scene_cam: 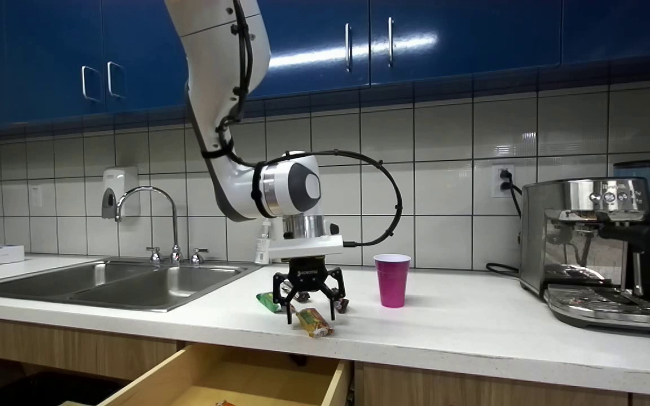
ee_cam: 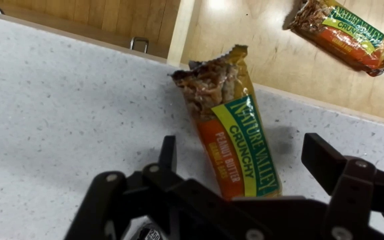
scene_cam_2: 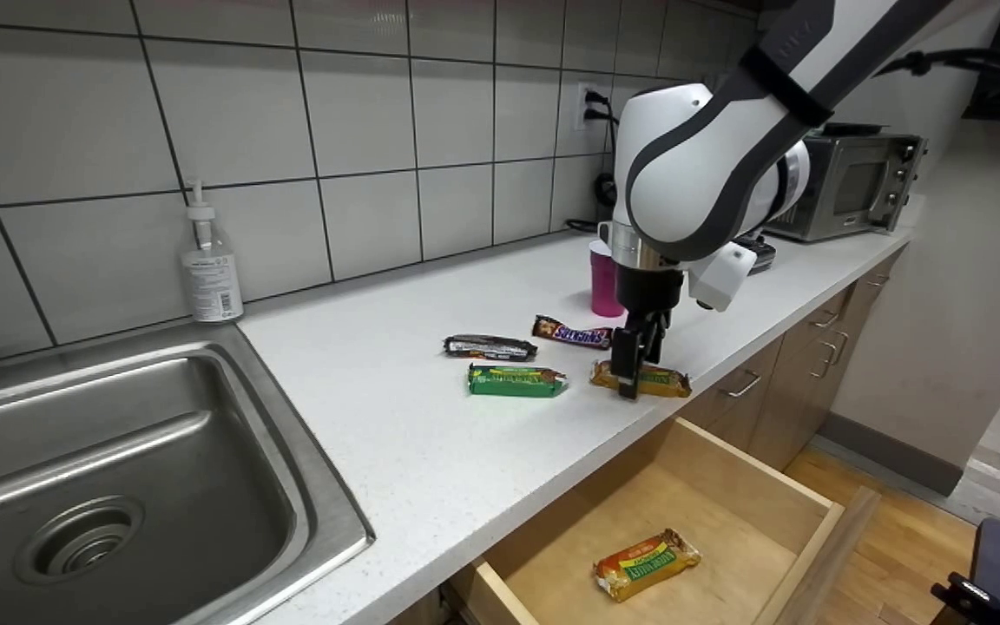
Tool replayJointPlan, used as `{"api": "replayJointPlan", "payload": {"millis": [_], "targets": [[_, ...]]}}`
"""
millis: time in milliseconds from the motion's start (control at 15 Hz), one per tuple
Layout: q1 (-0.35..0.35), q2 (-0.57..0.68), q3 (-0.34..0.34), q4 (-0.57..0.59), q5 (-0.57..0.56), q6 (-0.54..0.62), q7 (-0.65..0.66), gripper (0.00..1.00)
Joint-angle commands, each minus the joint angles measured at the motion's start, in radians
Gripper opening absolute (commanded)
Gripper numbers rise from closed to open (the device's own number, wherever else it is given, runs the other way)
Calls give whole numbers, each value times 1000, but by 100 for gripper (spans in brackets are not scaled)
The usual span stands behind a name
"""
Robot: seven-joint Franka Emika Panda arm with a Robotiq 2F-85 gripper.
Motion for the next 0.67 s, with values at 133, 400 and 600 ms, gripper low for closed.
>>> {"api": "replayJointPlan", "payload": {"millis": [133, 400, 600], "targets": [[-25, 15, 20, 31, 20, -31, -38, 49], [-22, -1, 26, 25, 17, -36, -41, 19], [-22, -24, 29, 18, 20, -43, -49, 17]]}}
